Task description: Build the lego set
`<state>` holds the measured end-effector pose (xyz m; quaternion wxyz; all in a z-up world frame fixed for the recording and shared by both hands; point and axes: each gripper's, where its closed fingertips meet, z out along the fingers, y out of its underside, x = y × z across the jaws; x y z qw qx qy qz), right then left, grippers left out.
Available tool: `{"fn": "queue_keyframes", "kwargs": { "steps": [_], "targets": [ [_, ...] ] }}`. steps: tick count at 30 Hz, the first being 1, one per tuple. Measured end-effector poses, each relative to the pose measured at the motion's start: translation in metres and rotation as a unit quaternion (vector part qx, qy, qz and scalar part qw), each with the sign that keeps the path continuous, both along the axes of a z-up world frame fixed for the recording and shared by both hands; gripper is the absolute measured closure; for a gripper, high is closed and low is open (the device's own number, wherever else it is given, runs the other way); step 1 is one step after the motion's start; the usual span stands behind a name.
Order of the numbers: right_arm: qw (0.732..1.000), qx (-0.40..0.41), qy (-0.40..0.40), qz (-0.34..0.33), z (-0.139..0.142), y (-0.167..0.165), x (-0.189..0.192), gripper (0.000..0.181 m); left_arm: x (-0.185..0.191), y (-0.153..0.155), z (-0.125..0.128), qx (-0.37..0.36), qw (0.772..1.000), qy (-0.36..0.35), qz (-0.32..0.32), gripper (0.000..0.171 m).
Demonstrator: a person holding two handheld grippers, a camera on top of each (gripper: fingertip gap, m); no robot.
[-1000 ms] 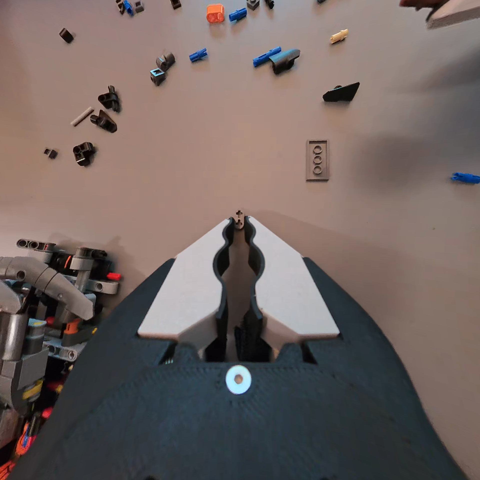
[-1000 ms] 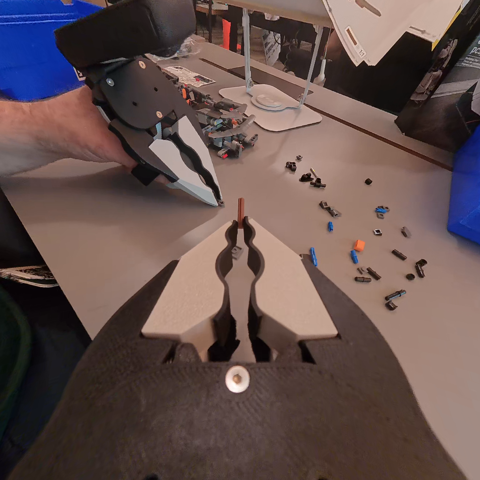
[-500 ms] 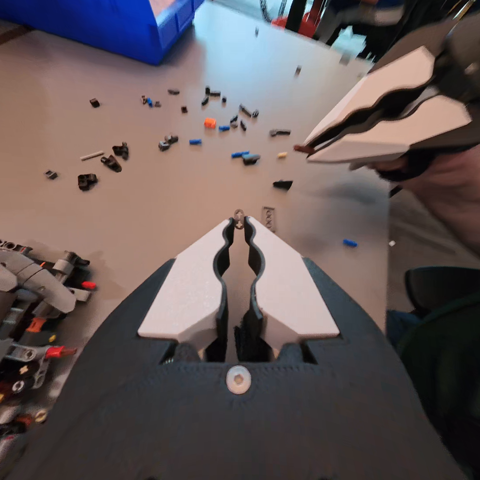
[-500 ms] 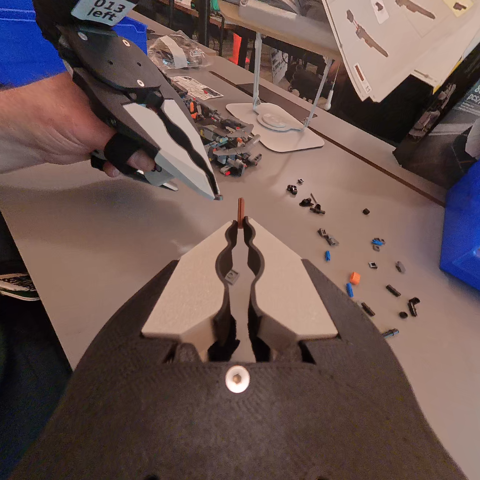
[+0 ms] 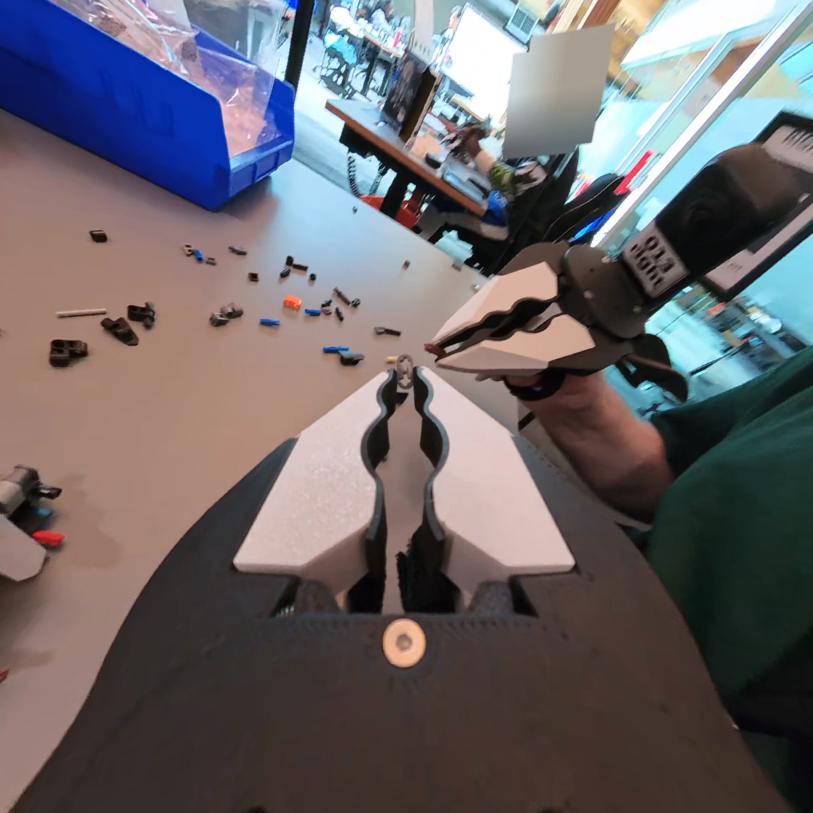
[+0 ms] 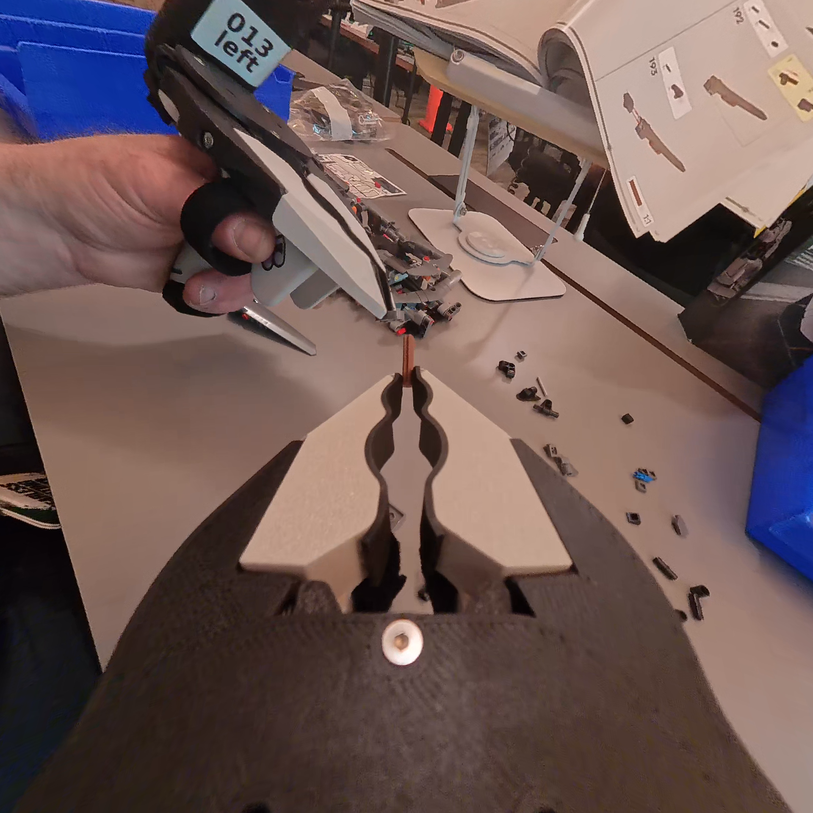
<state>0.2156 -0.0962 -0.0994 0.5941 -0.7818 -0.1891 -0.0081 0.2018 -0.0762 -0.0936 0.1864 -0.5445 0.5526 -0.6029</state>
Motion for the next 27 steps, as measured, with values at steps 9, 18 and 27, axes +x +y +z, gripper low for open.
{"fn": "queue_keyframes", "kwargs": {
  "steps": [9,18,27],
  "targets": [
    [1.000,0.008,-0.015,0.026,0.011,0.010,-0.010,0.179,-0.003,-0.002,0.017,-0.037,0.998,-0.036,-0.025,0.166],
    [0.999,0.016,-0.019,0.037,0.016,0.015,-0.013,0.179,-0.003,0.002,0.019,-0.039,0.998,-0.042,-0.026,0.166],
    [0.998,0.026,-0.047,0.024,0.020,0.018,-0.010,0.179,-0.002,0.004,0.023,-0.056,0.997,-0.036,-0.030,0.166]
  ]
}}
